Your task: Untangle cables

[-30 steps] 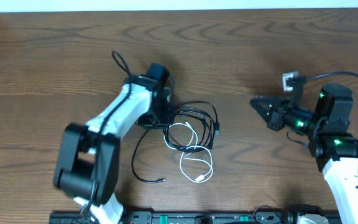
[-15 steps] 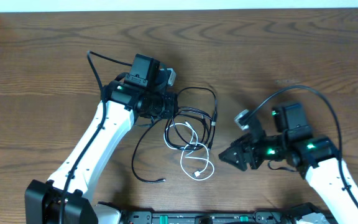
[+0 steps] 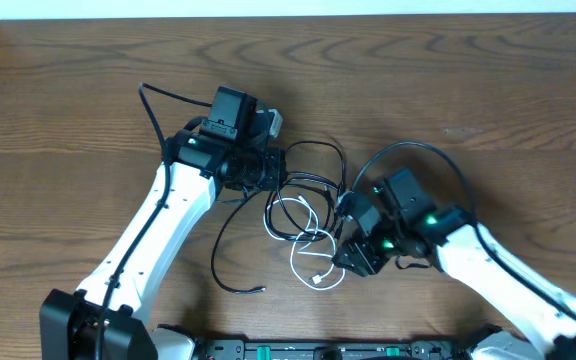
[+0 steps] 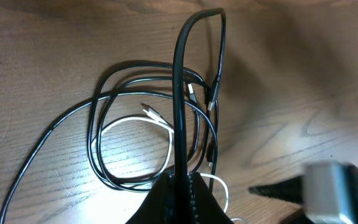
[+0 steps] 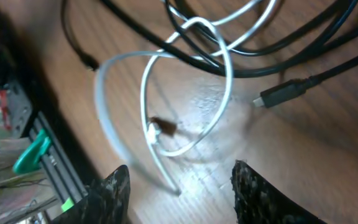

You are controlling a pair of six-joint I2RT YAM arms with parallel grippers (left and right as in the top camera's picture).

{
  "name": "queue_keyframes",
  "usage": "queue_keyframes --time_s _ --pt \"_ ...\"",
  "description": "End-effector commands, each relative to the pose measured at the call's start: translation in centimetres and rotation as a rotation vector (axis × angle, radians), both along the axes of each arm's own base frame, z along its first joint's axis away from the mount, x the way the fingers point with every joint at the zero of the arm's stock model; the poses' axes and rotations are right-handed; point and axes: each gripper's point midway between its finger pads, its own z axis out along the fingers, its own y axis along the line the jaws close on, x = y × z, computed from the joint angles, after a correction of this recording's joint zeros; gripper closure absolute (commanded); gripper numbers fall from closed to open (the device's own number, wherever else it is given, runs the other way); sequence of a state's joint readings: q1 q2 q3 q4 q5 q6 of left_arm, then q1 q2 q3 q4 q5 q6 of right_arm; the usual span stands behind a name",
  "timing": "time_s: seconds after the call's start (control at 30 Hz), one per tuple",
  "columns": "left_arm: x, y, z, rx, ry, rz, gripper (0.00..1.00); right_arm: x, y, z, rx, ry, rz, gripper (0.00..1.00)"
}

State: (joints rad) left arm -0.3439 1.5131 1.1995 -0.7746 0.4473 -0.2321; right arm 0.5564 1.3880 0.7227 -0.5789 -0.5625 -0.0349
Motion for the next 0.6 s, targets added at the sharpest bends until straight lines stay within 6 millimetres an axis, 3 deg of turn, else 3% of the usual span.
queue_keyframes --time_s 0.0,0.1,0.23,0.3,0.37,0.47,0.57 --pt "-0.2 -0.1 0.1 -0.013 0.002 -0.003 0.93 -0.3 0.3 -1.8 -0.035 0.061 -0.017 0.52" --pt "-0.2 -0.1 0.1 -0.012 0.002 -0.003 0.93 -0.5 0.7 -2.6 -0.045 0.078 -0.001 0.52" --pt "-0.2 -0.1 0.1 -0.013 0.002 -0.003 0.93 -0.4 1.2 -3.1 -0.046 0.071 0.009 0.69" --pt "-0.2 -0.1 0.1 -0.012 0.002 -0.003 0.92 0.0 1.0 -3.2 -0.061 0.066 -0.024 0.71" --pt "-0.2 -0.1 0.1 -0.012 0.002 -0.003 0.92 0.6 0.7 -3.5 -0.089 0.058 -0.063 0.76" --pt "-0.2 -0.1 0.1 -0.011 0.004 -0.003 0.92 1.5 -0.2 -4.1 -0.152 0.046 -0.146 0.98" --pt "-0.3 -0.1 0.1 -0.009 0.008 -0.004 0.92 2.6 -1.5 -4.6 -0.223 0.040 -0.269 0.99"
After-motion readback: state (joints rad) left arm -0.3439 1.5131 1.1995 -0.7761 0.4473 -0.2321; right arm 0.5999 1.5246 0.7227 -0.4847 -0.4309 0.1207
